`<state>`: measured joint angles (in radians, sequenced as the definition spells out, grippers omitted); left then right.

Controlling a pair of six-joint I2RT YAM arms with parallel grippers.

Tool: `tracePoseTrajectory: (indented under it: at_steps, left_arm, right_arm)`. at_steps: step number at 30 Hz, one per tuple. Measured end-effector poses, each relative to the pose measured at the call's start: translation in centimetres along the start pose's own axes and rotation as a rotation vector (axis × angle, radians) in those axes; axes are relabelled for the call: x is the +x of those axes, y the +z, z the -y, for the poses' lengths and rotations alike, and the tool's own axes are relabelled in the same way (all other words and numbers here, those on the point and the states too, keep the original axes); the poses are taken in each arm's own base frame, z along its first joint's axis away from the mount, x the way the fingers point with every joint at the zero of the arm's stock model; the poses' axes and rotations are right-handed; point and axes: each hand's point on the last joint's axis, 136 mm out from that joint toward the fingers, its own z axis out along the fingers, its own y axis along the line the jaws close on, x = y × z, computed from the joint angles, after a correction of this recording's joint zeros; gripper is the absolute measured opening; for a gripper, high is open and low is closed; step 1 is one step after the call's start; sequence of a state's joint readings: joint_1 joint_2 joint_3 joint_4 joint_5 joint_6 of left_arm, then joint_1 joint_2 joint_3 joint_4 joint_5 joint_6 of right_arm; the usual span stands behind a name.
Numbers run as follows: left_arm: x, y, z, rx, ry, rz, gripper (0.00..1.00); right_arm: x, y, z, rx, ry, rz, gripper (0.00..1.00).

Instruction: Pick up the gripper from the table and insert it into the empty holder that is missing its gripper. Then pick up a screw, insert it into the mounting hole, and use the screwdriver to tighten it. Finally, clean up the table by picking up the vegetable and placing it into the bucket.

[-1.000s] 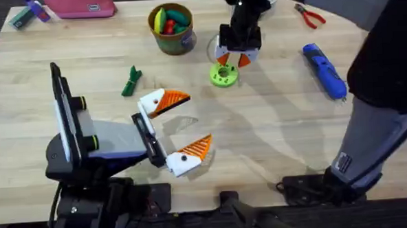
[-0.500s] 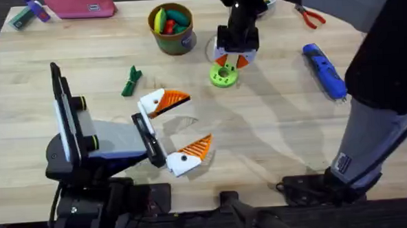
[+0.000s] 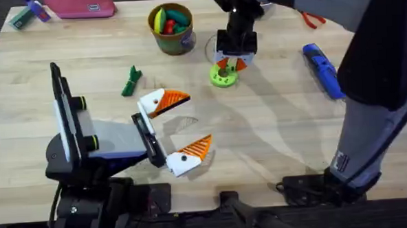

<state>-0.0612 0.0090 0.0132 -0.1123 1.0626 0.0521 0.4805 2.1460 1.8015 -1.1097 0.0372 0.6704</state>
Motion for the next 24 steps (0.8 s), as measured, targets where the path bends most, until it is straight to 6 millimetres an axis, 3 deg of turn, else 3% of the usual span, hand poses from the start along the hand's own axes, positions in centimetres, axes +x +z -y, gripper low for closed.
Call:
tracePoseTrajectory:
  at_steps: [14, 20, 24]
  left_arm:
    - [0.0, 0.0, 0.0, 0.0, 0.0, 0.0, 0.988]
    - [0.0, 0.0, 0.0, 0.0, 0.0, 0.0, 0.988]
    - [-0.01, 0.0, 0.0, 0.0, 0.0, 0.0, 0.989]
  right_arm:
    - [-0.28, 0.54, -0.05, -0.002, 0.007, 0.016, 0.226]
    - [-0.46, 0.55, 0.24, 0.014, 0.007, 0.026, 0.032]
    - [-0.55, 0.55, 0.33, 0.016, 0.009, 0.029, 0.008]
